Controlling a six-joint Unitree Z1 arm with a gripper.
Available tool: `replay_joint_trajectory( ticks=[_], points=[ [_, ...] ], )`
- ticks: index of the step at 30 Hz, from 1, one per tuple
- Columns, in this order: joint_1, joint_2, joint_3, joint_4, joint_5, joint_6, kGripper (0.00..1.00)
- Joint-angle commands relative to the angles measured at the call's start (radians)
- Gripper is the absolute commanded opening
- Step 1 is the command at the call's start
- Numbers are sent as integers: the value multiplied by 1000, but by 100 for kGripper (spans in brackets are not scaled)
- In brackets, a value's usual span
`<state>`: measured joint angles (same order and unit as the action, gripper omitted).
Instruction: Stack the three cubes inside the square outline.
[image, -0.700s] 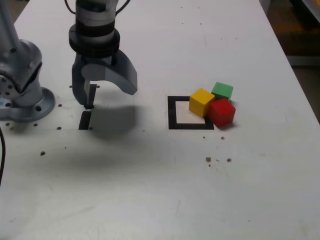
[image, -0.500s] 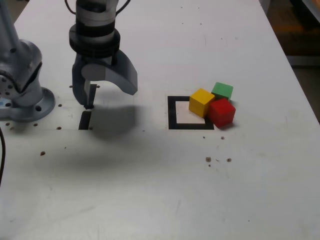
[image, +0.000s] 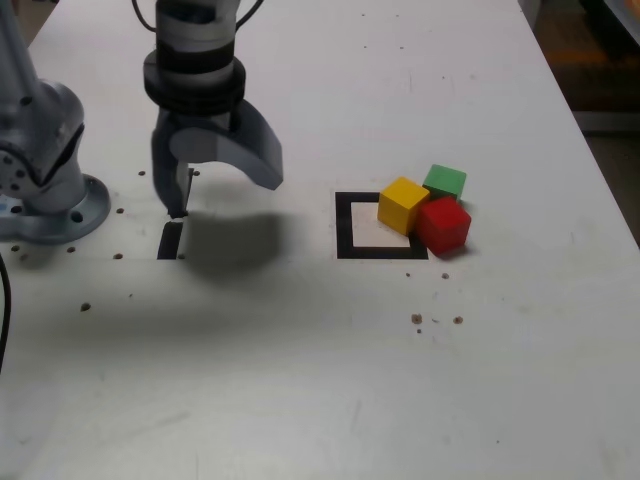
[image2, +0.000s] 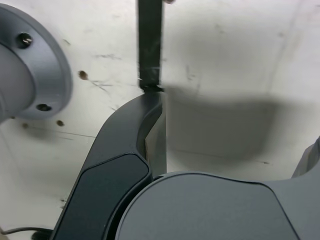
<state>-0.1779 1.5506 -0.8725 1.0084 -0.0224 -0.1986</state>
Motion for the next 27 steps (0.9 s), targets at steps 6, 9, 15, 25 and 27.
replay_joint_trajectory(
  ticks=[6,9,15,25,27],
  points=[
    [-2,10,-137,44,18,-56,99],
    [-2,27,-227,89,26,-80,99],
    [-14,101,-388,137,21,-96,99],
    [-64,237,-604,185,1,-127,99],
    [-74,265,-643,200,-5,-134,99]
  ],
)
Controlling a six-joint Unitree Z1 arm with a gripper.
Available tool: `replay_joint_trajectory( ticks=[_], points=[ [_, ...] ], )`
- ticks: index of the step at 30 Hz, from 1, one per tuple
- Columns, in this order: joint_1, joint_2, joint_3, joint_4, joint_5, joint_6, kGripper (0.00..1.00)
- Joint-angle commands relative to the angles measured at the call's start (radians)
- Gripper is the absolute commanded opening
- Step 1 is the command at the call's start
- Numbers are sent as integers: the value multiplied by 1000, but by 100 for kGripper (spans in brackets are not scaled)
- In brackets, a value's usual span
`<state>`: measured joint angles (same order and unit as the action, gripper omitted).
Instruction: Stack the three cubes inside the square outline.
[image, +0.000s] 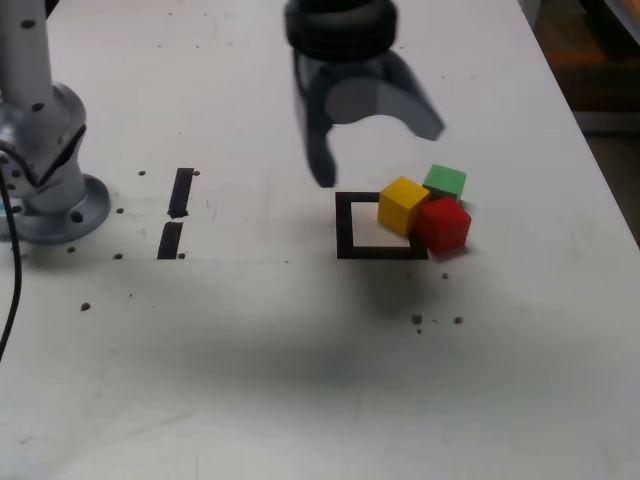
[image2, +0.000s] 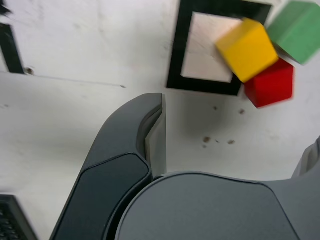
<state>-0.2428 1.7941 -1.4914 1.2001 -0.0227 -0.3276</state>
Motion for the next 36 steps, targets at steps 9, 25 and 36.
replay_joint_trajectory(
  ticks=[9,25,36],
  points=[
    [-59,153,-203,64,-20,-36,99],
    [-71,299,-284,47,-77,-83,99],
    [-54,378,-318,23,-99,-84,99]
  ],
)
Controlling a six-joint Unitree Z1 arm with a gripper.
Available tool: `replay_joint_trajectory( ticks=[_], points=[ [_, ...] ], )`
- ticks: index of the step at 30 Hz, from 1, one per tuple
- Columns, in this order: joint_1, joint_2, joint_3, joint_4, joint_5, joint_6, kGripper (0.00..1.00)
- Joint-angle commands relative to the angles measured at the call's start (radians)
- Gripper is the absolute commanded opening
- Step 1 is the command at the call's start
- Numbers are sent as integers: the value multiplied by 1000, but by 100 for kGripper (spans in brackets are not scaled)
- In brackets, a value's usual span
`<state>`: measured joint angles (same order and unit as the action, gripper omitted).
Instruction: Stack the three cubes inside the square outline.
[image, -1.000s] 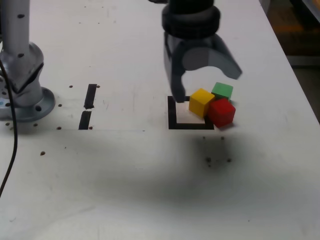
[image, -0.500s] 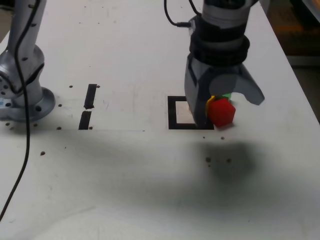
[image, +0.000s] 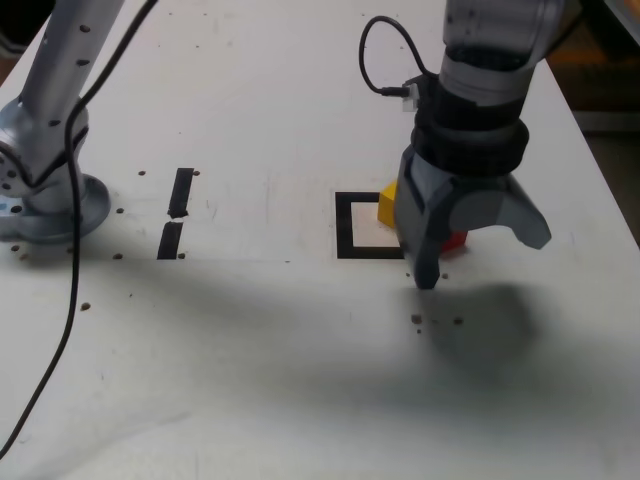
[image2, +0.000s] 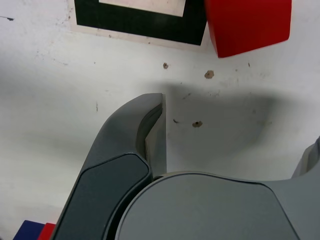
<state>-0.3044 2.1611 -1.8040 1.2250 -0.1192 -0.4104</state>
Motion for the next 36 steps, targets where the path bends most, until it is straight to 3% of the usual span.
replay_joint_trajectory(
  ticks=[1,20,36],
  points=[
    [11,15,-6,-2,-4,-1,99],
    [67,80,-23,-8,-35,28,99],
    [121,111,-39,-9,-37,66,99]
  ],
)
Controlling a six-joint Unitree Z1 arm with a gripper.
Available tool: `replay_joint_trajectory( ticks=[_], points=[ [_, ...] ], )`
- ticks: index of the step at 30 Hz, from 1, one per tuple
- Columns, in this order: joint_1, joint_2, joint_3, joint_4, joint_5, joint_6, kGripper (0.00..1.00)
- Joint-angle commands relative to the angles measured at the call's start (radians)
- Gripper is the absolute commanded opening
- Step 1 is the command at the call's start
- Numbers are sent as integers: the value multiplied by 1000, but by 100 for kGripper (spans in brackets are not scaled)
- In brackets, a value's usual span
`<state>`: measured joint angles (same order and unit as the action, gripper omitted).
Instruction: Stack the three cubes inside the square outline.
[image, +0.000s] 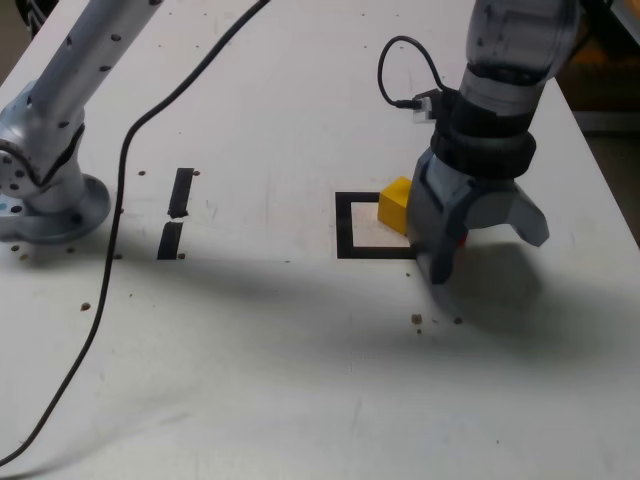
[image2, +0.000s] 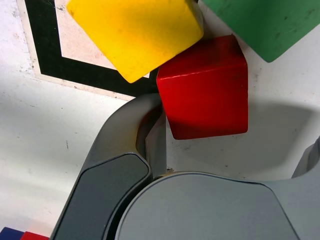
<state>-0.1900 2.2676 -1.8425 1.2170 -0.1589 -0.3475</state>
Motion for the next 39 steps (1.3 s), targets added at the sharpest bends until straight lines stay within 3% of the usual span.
replay_joint_trajectory(
  ticks=[1,28,39],
  points=[
    [10,4,0,-1,4,4,99],
    [82,-13,41,7,30,64,99],
    [139,-57,71,43,60,119,99]
  ],
)
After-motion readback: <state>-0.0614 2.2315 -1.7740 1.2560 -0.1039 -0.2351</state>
